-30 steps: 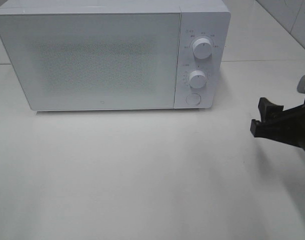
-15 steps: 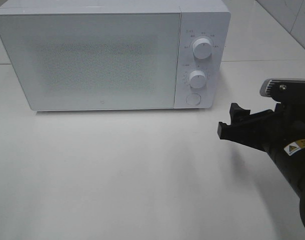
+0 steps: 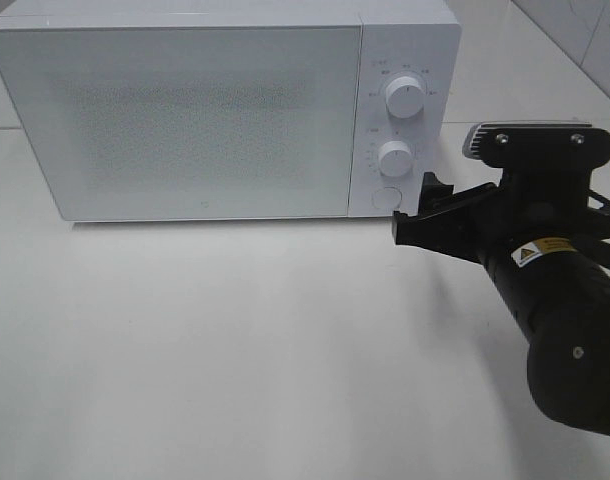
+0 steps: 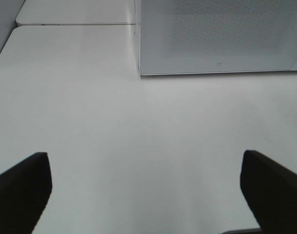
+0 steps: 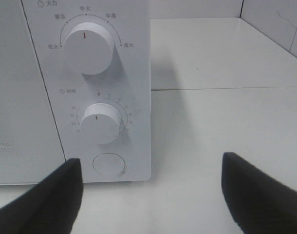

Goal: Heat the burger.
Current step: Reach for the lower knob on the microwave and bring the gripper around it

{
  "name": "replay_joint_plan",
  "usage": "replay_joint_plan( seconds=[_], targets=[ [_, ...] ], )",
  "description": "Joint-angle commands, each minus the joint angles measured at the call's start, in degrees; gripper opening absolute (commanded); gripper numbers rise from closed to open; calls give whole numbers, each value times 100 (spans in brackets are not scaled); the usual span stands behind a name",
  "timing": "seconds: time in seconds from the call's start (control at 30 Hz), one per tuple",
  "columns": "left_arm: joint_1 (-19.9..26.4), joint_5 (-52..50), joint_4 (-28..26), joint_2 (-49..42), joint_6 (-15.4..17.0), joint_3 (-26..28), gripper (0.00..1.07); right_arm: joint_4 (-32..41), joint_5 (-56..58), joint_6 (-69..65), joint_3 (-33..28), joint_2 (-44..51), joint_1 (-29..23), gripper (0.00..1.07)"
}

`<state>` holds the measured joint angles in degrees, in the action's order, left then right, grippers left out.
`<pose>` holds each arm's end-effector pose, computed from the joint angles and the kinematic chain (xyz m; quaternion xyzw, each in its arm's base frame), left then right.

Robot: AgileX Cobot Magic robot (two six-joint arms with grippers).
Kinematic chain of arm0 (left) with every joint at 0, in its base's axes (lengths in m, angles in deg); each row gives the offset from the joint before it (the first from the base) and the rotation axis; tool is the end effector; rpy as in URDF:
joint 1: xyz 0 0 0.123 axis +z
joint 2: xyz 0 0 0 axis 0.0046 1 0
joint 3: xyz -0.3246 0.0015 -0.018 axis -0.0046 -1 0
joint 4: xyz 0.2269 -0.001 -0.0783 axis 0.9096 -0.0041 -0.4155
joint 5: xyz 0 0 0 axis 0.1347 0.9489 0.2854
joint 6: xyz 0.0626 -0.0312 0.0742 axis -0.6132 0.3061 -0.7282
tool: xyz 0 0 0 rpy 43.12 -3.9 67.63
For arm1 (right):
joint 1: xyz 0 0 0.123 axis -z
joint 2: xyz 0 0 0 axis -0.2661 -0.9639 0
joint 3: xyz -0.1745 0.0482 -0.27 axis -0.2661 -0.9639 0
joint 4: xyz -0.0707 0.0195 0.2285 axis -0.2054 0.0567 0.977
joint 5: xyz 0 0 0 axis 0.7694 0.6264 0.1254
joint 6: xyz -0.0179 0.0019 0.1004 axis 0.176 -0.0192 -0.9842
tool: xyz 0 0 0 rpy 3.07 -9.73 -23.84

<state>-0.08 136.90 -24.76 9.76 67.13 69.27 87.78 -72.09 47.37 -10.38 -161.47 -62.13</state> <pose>-0.0498 -0.0098 0.2705 0.0352 0.8497 -0.0398 0.5247 0.2320 0.1370 0.2076 -0.0163 0.7509 -0.0269 0.6597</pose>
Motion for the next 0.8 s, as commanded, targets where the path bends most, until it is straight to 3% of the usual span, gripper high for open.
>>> replay_joint_plan(
  seconds=[0.03, 0.8],
  targets=[
    [0, -52, -6, -138, 34, -17, 98, -23, -922, 69, 309, -258, -11, 76],
    [0, -52, -6, -138, 34, -17, 98, -722, -619, -23, 1335, -1220, 521, 76]
  ],
)
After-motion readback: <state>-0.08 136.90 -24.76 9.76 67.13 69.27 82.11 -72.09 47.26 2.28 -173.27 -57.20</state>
